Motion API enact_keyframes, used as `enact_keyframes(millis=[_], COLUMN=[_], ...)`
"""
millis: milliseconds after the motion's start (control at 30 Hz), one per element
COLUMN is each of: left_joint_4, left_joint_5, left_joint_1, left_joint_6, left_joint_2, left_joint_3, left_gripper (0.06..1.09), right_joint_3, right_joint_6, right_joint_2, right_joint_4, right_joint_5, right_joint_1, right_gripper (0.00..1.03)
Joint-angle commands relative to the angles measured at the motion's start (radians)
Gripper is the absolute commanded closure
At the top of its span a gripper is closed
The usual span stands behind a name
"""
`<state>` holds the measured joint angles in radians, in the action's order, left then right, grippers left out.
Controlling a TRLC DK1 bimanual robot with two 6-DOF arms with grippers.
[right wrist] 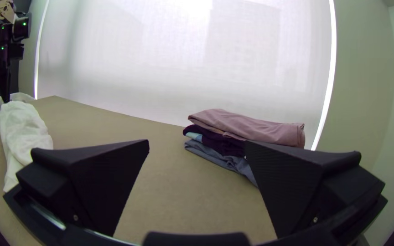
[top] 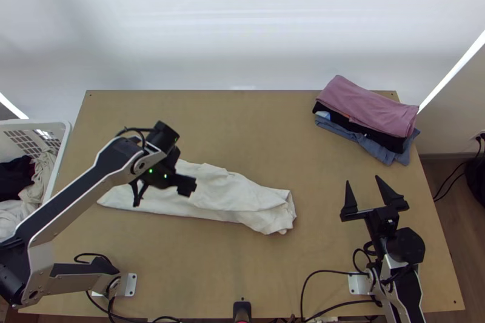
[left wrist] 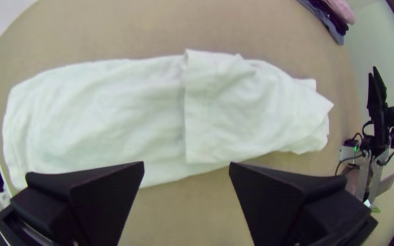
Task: Fold the t-shirt
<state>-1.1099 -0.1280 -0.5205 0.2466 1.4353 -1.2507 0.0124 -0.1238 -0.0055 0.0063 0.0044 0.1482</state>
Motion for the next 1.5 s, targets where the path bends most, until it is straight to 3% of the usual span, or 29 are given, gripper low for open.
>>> enact_keyframes(millis=[0, 500, 533, 633, 867, 1100, 1467], left_joint_4=[0.013, 0.231, 0.246, 0.354, 0.367, 0.294, 0.292], left_joint_5=[-0.041, -0.096, -0.096, -0.094, -0.098, -0.121, -0.105], left_joint_1=[0.011, 0.011, 0.011, 0.013, -0.001, -0.015, -0.026], left_joint_6=[0.016, 0.016, 0.016, 0.033, 0.039, 0.092, 0.180], left_joint_2=[0.010, 0.102, 0.111, 0.100, 0.068, 0.037, 0.290], left_joint_3=[0.080, 0.237, 0.246, 0.284, 0.218, -0.053, -0.451], left_gripper=[0.26, 0.26, 0.36, 1.06, 1.05, 1.05, 1.05], right_joint_3=[-0.003, -0.003, -0.003, -0.003, -0.003, -0.003, -0.003], right_joint_6=[0.007, 0.007, 0.007, 0.007, 0.007, 0.007, 0.007], right_joint_2=[0.004, 0.004, 0.004, 0.004, 0.004, 0.004, 0.004], right_joint_4=[-0.022, -0.022, -0.022, -0.022, -0.022, -0.022, -0.022], right_joint_5=[0.011, 0.011, 0.011, 0.011, 0.011, 0.011, 0.011], right_joint_1=[-0.004, -0.004, -0.004, -0.004, -0.004, -0.004, -0.004], right_gripper=[0.05, 0.05, 0.05, 0.05, 0.05, 0.05, 0.05])
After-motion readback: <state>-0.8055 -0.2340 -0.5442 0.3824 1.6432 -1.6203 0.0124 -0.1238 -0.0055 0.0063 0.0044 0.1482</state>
